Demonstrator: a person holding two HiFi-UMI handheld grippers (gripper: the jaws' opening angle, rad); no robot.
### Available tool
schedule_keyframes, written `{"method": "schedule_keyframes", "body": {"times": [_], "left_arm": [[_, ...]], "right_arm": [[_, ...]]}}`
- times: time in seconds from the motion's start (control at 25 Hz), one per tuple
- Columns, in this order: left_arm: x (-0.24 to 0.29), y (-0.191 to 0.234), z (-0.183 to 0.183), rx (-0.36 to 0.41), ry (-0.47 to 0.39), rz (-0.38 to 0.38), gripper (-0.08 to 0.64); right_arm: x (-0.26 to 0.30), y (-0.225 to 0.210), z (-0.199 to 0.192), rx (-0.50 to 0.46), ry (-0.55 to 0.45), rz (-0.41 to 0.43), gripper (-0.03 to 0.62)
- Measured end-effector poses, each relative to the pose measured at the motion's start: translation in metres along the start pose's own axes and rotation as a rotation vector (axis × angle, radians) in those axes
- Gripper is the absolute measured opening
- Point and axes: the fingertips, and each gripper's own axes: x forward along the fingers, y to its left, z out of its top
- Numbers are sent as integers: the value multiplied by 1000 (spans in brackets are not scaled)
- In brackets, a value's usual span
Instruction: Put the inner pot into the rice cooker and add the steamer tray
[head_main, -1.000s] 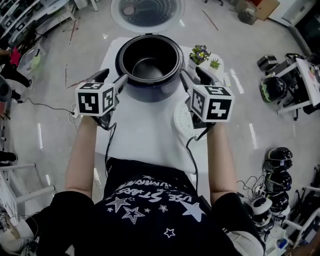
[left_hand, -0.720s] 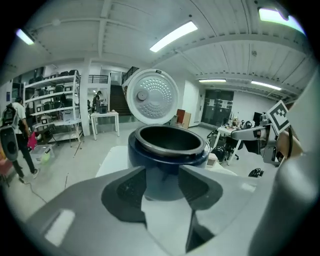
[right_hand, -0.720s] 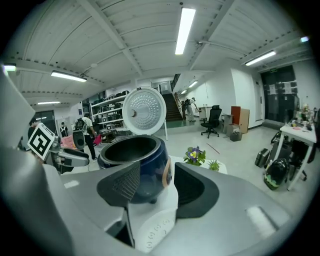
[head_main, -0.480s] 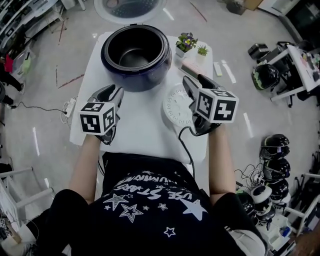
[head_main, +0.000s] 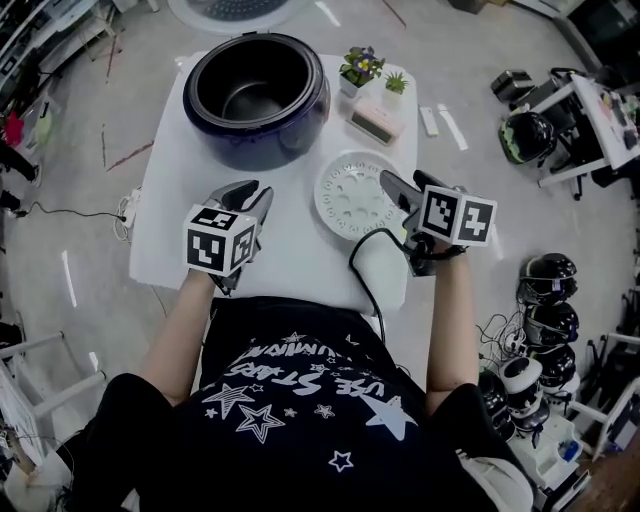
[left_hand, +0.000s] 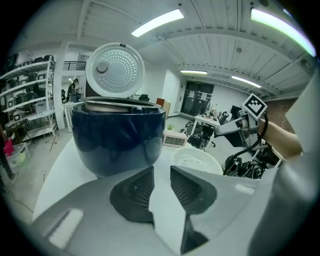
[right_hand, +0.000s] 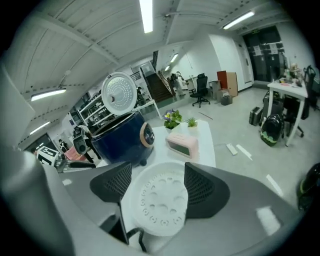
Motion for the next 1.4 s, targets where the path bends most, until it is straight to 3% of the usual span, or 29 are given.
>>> {"method": "schedule_keyframes", "body": {"times": [0.24, 0.48, 0.8, 1.08, 1.4], "left_arm": [[15, -14, -10, 15, 43, -33, 106], [29, -22, -15, 8, 73, -51, 106], [38, -19, -23, -17, 110, -42, 106], [45, -18, -32, -45, 128, -28, 106], [41, -7, -37, -81, 129, 7, 103]], "right_arm": [[-1, -44, -32, 32, 67, -80, 356], [22, -61, -64, 82, 173, -62, 354], [50, -84, -86, 149, 235, -59, 334], [71, -94, -99, 129, 302, -73, 270], [85, -103, -97, 161, 304, -115, 195]]}}
